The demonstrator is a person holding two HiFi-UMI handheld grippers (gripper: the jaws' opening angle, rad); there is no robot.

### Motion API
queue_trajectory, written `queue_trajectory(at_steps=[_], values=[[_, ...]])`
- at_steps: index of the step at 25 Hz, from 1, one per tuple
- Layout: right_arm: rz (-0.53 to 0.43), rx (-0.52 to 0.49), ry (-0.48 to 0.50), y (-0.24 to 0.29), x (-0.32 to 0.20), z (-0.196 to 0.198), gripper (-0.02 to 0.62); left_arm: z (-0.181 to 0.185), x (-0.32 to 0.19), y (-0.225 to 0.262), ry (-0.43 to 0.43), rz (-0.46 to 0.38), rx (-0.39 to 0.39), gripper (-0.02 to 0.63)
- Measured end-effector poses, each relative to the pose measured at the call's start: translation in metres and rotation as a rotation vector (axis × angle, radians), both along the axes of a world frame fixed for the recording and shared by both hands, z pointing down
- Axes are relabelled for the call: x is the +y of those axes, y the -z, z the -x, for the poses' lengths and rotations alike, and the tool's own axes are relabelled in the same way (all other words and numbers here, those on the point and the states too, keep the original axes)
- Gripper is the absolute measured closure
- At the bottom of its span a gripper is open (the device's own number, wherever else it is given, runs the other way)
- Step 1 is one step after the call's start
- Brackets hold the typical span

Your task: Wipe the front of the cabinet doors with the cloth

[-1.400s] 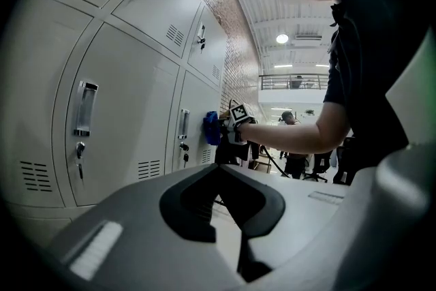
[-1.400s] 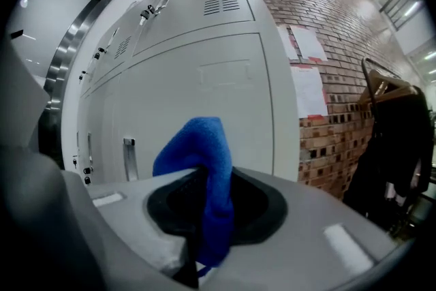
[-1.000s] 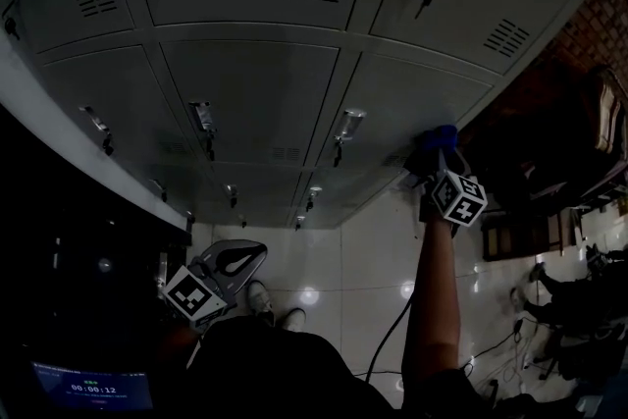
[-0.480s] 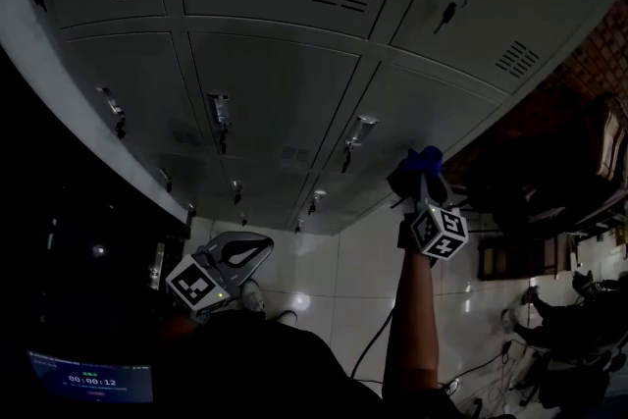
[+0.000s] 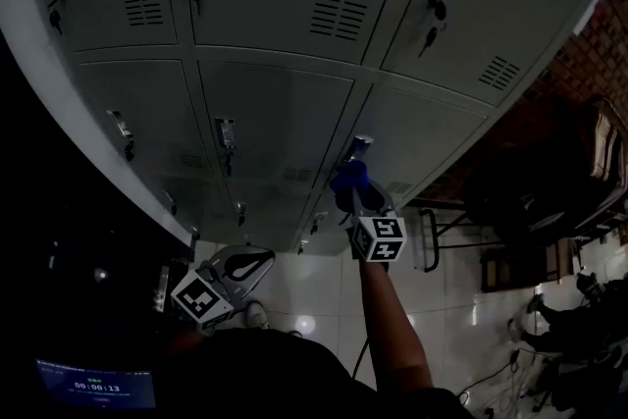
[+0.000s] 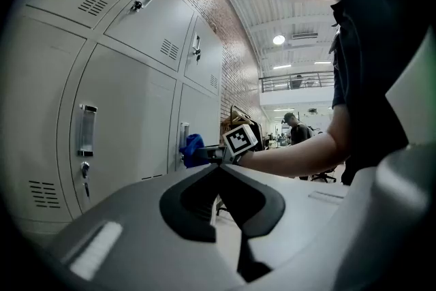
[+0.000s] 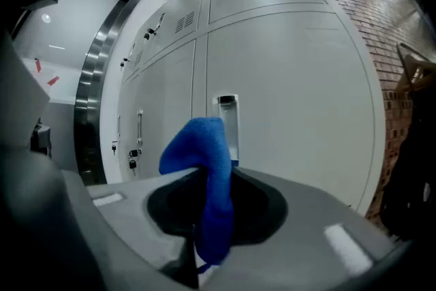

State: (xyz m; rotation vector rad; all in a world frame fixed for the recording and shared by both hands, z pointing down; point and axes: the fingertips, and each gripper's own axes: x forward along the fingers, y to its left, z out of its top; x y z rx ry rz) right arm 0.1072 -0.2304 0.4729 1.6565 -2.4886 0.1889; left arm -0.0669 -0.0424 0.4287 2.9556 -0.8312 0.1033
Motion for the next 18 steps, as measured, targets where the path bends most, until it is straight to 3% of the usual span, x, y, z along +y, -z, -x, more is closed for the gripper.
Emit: queue_trajectory(at_steps=[10,18], values=[[0.015,-0.042,0.008,-0.009,-0.022,0.007,0.525,0.026,-0.006,-0.002,0.065,0.014,-0.022,0.606],[0.023,-0.069,-0.062,-0.011,-0.028,-0.016,0.525,0.020,-0.010,-0.001,0.040,-0.004,-0.023,0.606]])
